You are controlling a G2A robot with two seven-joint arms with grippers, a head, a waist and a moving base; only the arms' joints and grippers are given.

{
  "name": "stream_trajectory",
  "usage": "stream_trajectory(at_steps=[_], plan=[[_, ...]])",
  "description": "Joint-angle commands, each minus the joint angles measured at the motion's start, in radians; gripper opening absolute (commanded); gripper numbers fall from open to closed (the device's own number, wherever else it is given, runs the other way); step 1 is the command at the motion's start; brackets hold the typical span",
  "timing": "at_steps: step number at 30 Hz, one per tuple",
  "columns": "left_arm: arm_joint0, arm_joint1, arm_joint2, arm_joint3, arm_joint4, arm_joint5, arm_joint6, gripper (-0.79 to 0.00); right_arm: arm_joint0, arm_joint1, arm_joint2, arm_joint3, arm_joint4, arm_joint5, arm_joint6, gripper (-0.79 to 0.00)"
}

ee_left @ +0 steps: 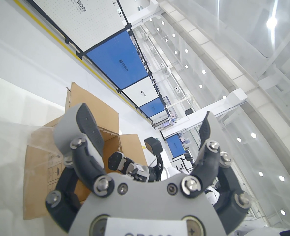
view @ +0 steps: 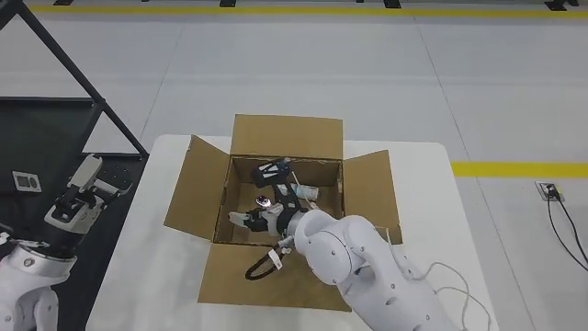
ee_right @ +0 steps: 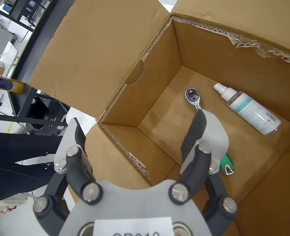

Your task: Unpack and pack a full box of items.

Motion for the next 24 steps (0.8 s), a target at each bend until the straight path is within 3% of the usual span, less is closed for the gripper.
stream_trajectory(at_steps=[1,15,24], plan=[[0.0,0.0,0.0,0.0,0.0,0.0,0.001,0.0,-0.006,0.001,0.002,-0.009,-0.005,-0.004,0.0,0.0],[0.007,0.0,0.001,-0.003,0.003,0.004,0.015,0.0,0.005,-0.001,-0.022,0.016,-0.063,-0.011,0.007,0.0],[0.042,0.004,-0.061,0.017,-0.024,-0.004,0.031,0.0,0.24,-0.047,-0.164,0.258,-0.195,-0.261,0.201,0.0]])
